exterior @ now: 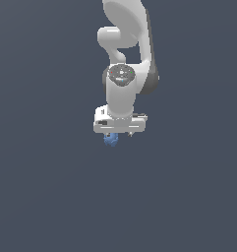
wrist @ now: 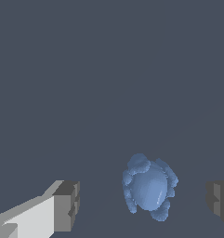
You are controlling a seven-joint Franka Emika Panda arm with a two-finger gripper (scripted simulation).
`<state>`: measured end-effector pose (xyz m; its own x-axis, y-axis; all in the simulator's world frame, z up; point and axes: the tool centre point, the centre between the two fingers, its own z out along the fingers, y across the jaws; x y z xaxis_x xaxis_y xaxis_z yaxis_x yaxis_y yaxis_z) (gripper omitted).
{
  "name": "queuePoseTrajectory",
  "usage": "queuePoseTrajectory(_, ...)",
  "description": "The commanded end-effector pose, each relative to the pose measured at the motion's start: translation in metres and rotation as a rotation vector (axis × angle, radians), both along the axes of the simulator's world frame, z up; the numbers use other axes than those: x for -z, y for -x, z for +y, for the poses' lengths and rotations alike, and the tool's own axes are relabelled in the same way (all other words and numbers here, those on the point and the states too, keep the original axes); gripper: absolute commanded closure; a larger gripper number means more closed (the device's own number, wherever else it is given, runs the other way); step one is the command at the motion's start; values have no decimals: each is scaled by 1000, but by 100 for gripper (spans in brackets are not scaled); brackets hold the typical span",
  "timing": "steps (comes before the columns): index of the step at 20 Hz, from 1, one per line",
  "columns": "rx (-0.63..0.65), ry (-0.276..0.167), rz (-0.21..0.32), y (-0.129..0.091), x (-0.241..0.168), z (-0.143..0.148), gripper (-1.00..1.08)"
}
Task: Pick up the object and move it to a goal position.
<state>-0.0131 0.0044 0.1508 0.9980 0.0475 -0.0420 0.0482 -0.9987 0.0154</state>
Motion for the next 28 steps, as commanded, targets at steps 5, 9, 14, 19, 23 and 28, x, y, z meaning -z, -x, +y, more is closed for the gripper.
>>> queuePoseTrajectory(5,9,-3,-3,-1,-3,-3,-92)
queuePoseTrajectory(9,29,-8,-11,-3,-12,-10,-92)
queuePoseTrajectory(14,31,-9,-12,-4,-14,-11,-92)
queuePoseTrajectory(19,55,-10,-15,1,-6,-14,-92)
queuePoseTrajectory(23,94,-12,-20,9,7,-18,-92)
queuePoseTrajectory(28,169,-13,-29,27,29,-27,-92)
